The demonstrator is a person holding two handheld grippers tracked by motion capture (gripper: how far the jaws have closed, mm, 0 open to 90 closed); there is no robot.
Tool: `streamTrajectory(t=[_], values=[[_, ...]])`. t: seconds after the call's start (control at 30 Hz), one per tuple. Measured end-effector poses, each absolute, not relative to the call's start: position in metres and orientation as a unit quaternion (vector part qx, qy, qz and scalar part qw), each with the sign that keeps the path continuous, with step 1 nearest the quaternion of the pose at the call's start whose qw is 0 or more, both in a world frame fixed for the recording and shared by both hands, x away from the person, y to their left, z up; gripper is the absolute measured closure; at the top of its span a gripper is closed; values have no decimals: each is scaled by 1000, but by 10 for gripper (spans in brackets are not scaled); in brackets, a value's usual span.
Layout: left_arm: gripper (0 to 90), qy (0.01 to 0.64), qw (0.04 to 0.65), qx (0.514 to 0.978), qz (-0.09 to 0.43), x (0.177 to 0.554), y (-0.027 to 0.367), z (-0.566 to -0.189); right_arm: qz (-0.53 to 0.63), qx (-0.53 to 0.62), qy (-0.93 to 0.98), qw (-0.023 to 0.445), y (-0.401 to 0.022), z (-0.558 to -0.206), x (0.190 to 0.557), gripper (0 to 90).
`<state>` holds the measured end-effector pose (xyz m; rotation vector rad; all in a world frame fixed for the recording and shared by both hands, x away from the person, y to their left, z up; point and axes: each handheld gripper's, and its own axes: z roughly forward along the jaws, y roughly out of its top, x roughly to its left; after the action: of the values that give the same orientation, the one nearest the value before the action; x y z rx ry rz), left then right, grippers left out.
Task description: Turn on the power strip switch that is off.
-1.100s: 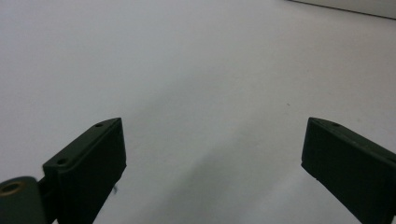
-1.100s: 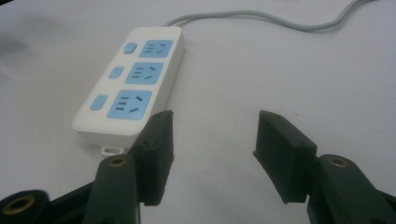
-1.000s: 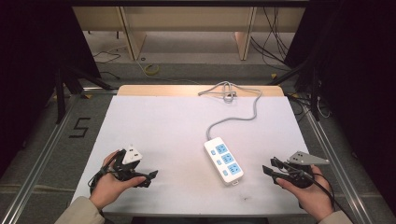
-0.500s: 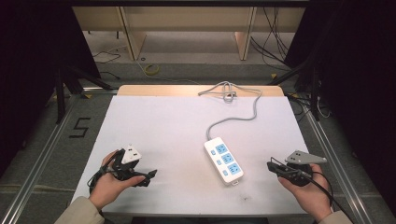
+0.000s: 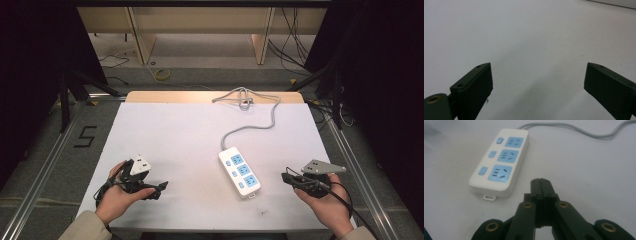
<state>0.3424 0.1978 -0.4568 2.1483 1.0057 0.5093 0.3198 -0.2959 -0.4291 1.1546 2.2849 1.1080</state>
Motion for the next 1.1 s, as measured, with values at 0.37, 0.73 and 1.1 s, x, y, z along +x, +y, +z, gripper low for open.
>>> streamTrajectory(t=[0.37, 0.73, 1.1], values=[[82, 389, 351, 829, 197, 343, 198, -457, 392, 411, 806, 169, -292, -426, 322, 900], [87, 389, 349, 829, 197, 343, 199, -457, 393, 407, 808, 163, -285, -423, 326, 900], [92, 390, 348, 829, 197, 343, 199, -457, 392, 406, 810, 157, -278, -420, 329, 900]])
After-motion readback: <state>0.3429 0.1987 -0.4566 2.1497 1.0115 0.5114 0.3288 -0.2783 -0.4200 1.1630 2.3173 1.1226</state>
